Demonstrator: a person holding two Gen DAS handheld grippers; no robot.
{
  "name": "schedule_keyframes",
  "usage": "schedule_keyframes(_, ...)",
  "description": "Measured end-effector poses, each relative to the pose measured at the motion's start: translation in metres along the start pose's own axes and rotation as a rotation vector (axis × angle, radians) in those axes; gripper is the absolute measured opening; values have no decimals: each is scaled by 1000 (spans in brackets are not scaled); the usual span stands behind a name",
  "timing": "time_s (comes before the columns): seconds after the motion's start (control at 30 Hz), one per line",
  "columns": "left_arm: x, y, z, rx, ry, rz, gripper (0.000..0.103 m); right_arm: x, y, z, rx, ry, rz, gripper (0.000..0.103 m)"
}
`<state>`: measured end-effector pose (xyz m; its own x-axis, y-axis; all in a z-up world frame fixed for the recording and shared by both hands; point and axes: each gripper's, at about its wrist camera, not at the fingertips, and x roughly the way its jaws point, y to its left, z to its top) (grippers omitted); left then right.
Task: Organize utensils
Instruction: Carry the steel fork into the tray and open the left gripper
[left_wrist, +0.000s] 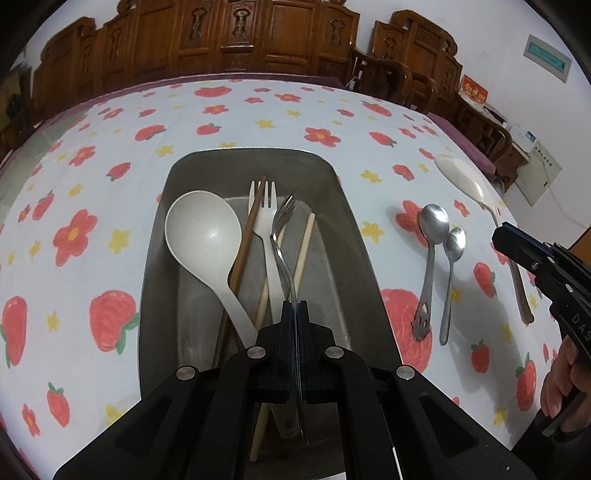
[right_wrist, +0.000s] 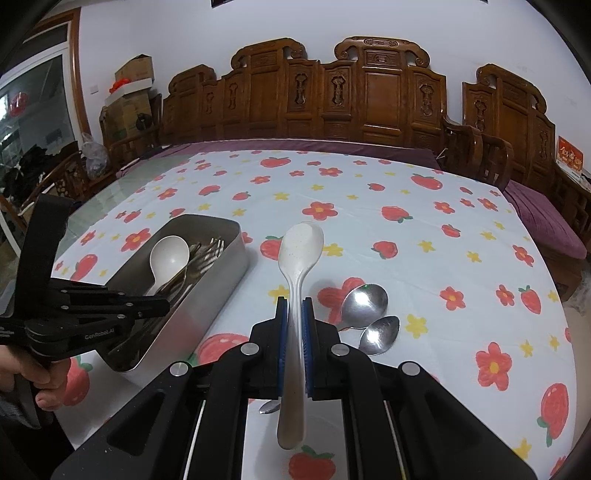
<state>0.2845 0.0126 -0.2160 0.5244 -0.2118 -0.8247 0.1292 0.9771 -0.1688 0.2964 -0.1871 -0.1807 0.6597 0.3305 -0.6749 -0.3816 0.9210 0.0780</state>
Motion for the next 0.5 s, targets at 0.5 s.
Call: schedule_keyframes(0.5,-49,2,4,35,-108,42,10,-3,13,1,-6,-2,8,9)
